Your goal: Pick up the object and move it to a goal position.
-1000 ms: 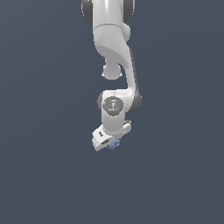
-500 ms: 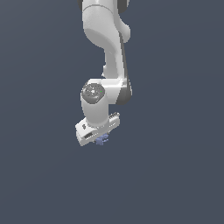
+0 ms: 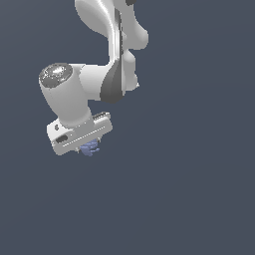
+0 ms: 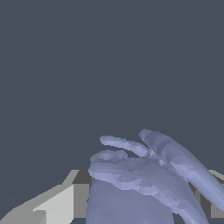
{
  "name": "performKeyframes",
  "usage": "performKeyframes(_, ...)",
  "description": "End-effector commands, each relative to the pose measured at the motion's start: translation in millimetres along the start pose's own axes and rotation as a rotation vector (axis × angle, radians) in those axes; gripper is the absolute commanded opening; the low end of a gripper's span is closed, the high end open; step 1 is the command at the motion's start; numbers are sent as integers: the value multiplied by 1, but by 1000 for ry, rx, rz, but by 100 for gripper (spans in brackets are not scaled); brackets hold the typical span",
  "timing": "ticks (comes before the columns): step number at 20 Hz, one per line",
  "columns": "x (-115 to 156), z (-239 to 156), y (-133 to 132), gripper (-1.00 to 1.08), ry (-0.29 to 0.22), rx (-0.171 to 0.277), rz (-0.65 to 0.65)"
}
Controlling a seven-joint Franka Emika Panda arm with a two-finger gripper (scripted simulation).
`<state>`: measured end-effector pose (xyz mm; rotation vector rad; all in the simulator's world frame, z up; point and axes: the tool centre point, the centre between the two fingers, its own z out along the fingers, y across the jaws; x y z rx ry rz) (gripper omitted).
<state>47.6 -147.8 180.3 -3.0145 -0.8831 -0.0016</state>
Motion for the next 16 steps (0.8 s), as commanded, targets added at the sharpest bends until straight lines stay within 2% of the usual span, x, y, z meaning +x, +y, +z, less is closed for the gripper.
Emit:
performKeyframes(1,-13,-20,18,-100,0,1,-1)
performKeyframes(8,-34,-57,54,-100,0,0,-1)
performKeyframes(16,-41,-69,66,-100,-1,0,-1)
